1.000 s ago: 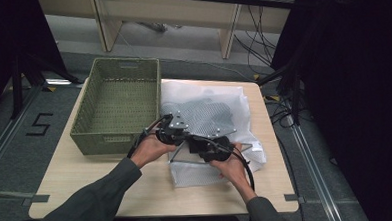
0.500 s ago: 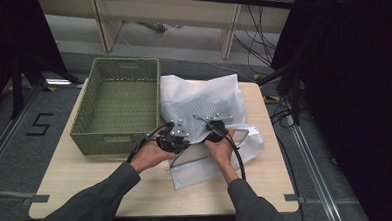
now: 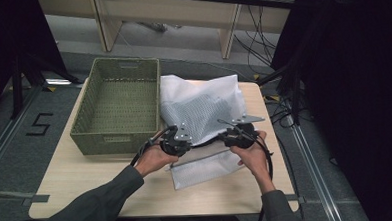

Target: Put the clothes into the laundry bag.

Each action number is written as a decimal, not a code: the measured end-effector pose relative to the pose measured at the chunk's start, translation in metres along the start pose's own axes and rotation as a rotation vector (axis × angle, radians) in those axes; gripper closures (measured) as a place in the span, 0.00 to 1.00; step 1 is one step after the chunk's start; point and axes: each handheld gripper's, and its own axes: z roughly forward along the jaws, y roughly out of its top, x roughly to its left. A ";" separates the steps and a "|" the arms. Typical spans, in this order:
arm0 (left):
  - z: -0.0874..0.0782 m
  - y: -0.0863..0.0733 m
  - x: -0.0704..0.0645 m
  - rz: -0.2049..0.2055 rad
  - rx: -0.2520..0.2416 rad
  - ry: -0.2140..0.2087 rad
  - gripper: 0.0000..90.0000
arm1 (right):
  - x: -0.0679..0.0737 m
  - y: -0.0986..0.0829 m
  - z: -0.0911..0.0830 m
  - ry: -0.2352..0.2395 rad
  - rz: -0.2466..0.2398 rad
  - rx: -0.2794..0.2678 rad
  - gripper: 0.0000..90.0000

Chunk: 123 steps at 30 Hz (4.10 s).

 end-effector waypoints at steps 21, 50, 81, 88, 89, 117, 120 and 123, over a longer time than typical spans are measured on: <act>-0.015 0.024 0.008 -0.038 -0.094 0.005 0.98 | 0.013 -0.002 0.011 0.002 -0.186 0.006 0.51; -0.104 -0.069 -0.030 -0.186 -0.076 -0.030 0.90 | 0.038 -0.025 0.027 0.049 -0.293 0.398 1.00; -0.115 -0.083 -0.021 -0.195 0.000 0.007 0.63 | 0.079 -0.018 0.025 0.137 -0.508 0.356 1.00; -0.114 -0.086 -0.018 -0.213 0.000 0.009 0.61 | 0.076 -0.022 0.033 0.157 -0.414 0.383 0.89; -0.115 -0.085 -0.017 -0.199 0.001 0.013 0.60 | 0.075 -0.022 0.031 0.162 -0.418 0.370 0.81; -0.115 -0.088 -0.015 -0.215 0.027 0.041 0.44 | 0.112 -0.007 0.051 0.226 -0.558 0.227 1.00; -0.115 -0.088 -0.016 -0.217 0.030 0.041 0.44 | 0.111 -0.013 0.059 0.228 -0.563 0.298 1.00; -0.114 -0.088 -0.017 -0.227 0.028 0.039 0.44 | 0.111 -0.019 0.065 0.243 -0.542 0.336 1.00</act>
